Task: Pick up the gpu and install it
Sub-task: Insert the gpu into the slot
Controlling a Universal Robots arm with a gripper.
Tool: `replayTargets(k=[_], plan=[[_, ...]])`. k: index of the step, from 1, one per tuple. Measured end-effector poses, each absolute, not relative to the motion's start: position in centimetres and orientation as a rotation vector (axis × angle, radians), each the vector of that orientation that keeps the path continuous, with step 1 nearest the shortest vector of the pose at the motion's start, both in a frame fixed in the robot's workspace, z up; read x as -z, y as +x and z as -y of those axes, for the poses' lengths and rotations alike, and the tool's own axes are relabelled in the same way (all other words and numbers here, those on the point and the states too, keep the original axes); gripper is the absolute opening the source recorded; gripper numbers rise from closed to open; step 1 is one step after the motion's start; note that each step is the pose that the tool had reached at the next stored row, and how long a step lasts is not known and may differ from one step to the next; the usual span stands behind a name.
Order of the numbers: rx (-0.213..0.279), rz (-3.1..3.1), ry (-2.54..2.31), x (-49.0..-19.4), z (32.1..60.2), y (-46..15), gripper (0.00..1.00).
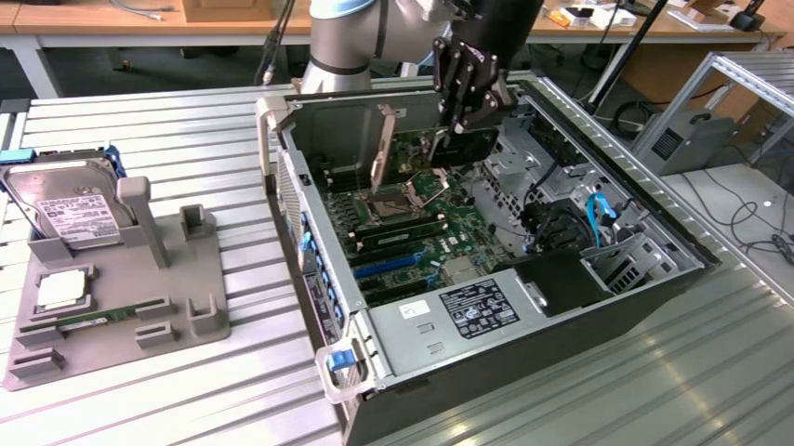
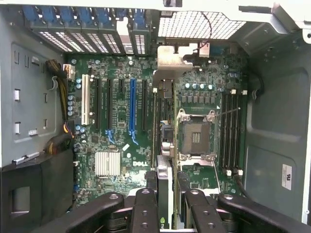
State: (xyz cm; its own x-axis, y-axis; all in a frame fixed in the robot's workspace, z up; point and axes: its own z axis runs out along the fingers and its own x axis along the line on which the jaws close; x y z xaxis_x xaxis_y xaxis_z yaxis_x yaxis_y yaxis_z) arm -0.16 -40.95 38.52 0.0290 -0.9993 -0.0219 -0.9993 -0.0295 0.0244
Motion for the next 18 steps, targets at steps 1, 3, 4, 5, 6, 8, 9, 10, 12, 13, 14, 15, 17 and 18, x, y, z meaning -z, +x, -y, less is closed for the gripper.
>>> replayTargets(k=[1,3,4,5,6,8,9,10,12,13,14,15,17,18], plan=[[0.051,2.187,2.252,-38.4,41.0,-0.3,0.27],[0.051,2.194,2.244,-37.8,41.1,-0.5,0.27],[0.051,2.198,2.241,-37.5,41.1,-0.5,0.27],[0.05,2.215,2.224,-37.1,41.2,-0.5,0.27],[0.05,2.238,2.201,-36.8,41.2,-0.5,0.27],[0.05,2.258,2.181,-36.5,41.2,-0.5,0.27],[0.05,2.261,2.178,-36.4,41.4,-0.6,0.27],[0.051,2.262,2.178,-36.3,41.7,-0.7,0.27],[0.058,2.265,2.181,-36.3,42.3,-0.8,0.27],[0.068,2.269,2.185,-36.2,42.7,-0.9,0.27],[0.076,2.272,2.188,-36.2,43.1,-0.9,0.27],[0.078,2.273,2.189,-36.2,43.5,-0.9,0.27],[0.071,2.27,2.186,-35.9,43.7,-1.3,0.27],[0.068,2.269,2.184,-35.7,43.7,-1.5,0.27]])
